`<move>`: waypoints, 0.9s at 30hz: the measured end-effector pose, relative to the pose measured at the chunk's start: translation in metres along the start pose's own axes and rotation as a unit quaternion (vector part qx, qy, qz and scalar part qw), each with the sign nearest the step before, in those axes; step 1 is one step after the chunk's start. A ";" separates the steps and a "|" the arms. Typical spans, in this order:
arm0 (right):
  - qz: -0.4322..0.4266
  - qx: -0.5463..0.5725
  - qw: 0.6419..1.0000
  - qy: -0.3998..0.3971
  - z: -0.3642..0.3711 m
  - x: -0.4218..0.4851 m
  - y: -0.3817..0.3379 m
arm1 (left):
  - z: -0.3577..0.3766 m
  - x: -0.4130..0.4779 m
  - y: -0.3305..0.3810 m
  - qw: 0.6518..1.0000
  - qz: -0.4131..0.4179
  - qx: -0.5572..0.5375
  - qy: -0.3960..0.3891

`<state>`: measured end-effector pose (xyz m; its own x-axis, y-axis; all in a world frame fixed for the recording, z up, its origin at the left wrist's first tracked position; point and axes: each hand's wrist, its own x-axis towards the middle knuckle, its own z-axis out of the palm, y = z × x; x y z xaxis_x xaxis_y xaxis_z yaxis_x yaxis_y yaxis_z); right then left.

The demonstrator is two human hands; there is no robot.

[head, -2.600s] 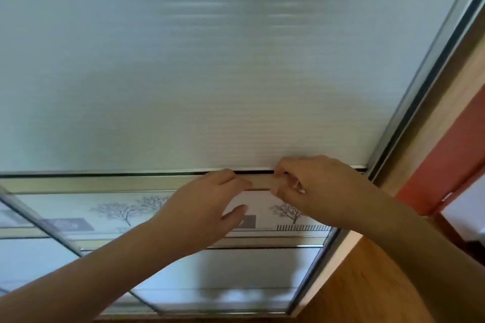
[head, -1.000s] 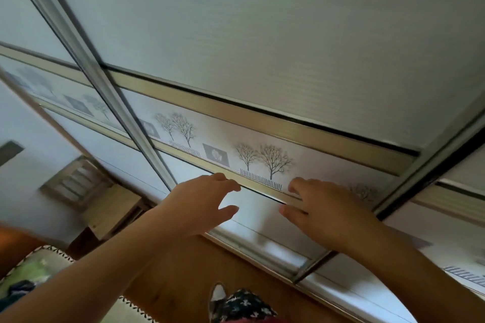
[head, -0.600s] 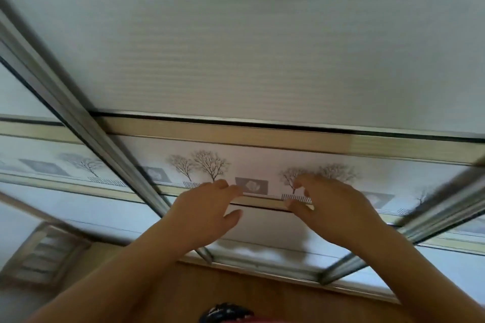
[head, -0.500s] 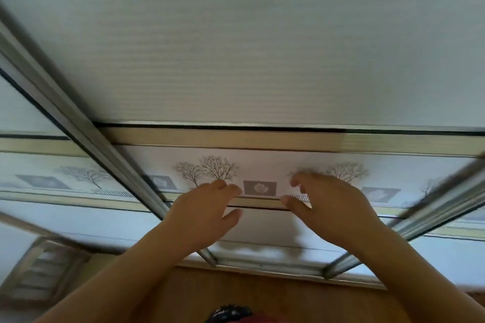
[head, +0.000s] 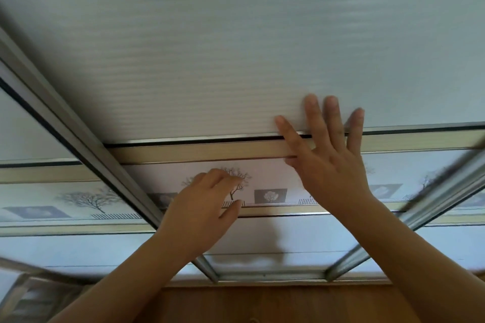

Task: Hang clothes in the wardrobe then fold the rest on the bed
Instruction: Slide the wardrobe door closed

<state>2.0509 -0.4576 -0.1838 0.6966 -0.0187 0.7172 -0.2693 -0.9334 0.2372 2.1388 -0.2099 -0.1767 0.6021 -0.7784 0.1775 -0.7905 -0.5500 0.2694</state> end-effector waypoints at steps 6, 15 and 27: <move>-0.002 -0.028 1.000 0.006 0.013 -0.008 0.018 | -0.009 -0.002 -0.006 0.998 0.001 -0.015 0.053; 0.000 -0.037 0.999 -0.008 0.009 -0.020 0.050 | -0.008 0.005 -0.005 0.999 0.008 -0.011 0.051; 0.000 -0.032 0.999 -0.021 0.005 -0.034 0.091 | 0.004 0.005 -0.029 0.969 0.024 0.243 -0.050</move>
<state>2.0058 -0.5432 -0.1897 0.7236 -0.0346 0.6894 -0.3095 -0.9090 0.2792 2.1643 -0.1993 -0.1869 0.5687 -0.8187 0.0794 -0.7916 -0.5710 -0.2175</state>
